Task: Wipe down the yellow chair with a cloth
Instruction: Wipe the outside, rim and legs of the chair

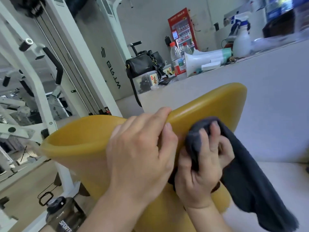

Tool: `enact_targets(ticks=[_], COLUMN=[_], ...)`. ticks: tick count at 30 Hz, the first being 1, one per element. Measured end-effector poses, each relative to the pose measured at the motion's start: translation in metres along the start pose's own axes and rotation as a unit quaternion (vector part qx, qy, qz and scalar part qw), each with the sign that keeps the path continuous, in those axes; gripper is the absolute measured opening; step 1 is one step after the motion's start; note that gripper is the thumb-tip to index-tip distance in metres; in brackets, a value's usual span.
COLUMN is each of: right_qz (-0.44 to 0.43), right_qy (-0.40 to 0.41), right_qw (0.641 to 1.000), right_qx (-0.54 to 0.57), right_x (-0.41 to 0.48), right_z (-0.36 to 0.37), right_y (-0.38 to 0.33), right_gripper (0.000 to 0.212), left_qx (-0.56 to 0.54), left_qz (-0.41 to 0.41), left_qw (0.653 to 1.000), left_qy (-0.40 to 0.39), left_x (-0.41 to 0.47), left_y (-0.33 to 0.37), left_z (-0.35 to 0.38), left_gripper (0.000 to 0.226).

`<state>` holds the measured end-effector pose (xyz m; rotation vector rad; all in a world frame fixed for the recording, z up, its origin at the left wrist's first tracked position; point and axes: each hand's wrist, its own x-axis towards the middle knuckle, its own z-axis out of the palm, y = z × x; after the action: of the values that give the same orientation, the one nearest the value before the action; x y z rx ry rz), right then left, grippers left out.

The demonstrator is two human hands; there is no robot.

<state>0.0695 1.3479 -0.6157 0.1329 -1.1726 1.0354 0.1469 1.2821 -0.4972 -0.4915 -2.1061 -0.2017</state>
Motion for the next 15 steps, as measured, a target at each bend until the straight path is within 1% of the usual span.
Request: enact_targets(ticks=[1,2,4,5,6,7,8,9,10,11,12,13,14,15], right_qz=[-0.009,-0.036,-0.097,-0.104,-0.074,-0.004,0.105,0.231,0.328,0.405,0.428,0.412,0.354,0.253], right_qy=[0.004,-0.002,-0.047,-0.068,-0.072,-0.059,-0.026,0.017,0.046,0.035,0.022,0.001,-0.032,-0.08], right_qw=[1.0,0.999,0.994,0.992,0.994,0.997,0.992,0.968,0.938,0.91,0.901,0.907,0.93,0.961], right_qx=[-0.001,-0.001,0.006,0.014,0.025,0.045,0.067,0.097,0.099,0.082,0.064,0.09,0.099,0.079], right_x=[0.022,0.044,0.07,0.073,0.072,0.069,0.072,0.076,0.083,0.089,0.089,0.083,0.069,0.054], right_z=[0.004,0.006,0.004,0.001,-0.002,-0.004,-0.005,-0.003,-0.001,-0.002,-0.003,-0.007,-0.009,-0.009], right_y=[-0.009,-0.015,-0.017,-0.011,-0.002,0.014,0.031,0.052,0.068,0.075,0.072,0.059,0.033,0.003], right_gripper=[0.037,0.04,0.045,0.045,0.044,0.044,0.044,0.042,0.038,0.037,0.041,0.049,0.053,0.052], left_qx=[0.001,0.0,-0.011,-0.019,-0.027,-0.034,-0.038,-0.037,-0.032,-0.027,-0.023,-0.019,-0.01,-0.002], left_qz=[0.005,0.009,0.011,0.008,0.004,0.0,-0.001,0.003,0.005,0.005,0.005,0.005,0.004,0.003], left_qw=[1.0,1.0,1.0,1.0,1.0,0.999,0.999,0.999,0.999,1.0,1.0,1.0,1.0,1.0], left_qy=[0.0,-0.001,-0.004,-0.005,-0.008,-0.011,-0.013,-0.015,-0.015,-0.014,-0.011,-0.005,0.0,0.0], left_x=[0.0,0.0,0.0,0.0,0.0,0.0,0.001,0.002,0.003,0.003,0.003,0.003,0.003,0.003], left_y=[-0.001,-0.002,-0.004,-0.004,-0.004,-0.005,-0.004,-0.004,-0.004,-0.004,-0.003,-0.003,-0.002,-0.002], left_z=[0.0,0.0,-0.001,-0.001,-0.002,-0.002,-0.002,-0.001,0.0,0.001,0.001,0.002,0.002,0.002], left_gripper=[0.035,0.035,0.034,0.034,0.034,0.034,0.034,0.034,0.035,0.035,0.036,0.036,0.036,0.034])
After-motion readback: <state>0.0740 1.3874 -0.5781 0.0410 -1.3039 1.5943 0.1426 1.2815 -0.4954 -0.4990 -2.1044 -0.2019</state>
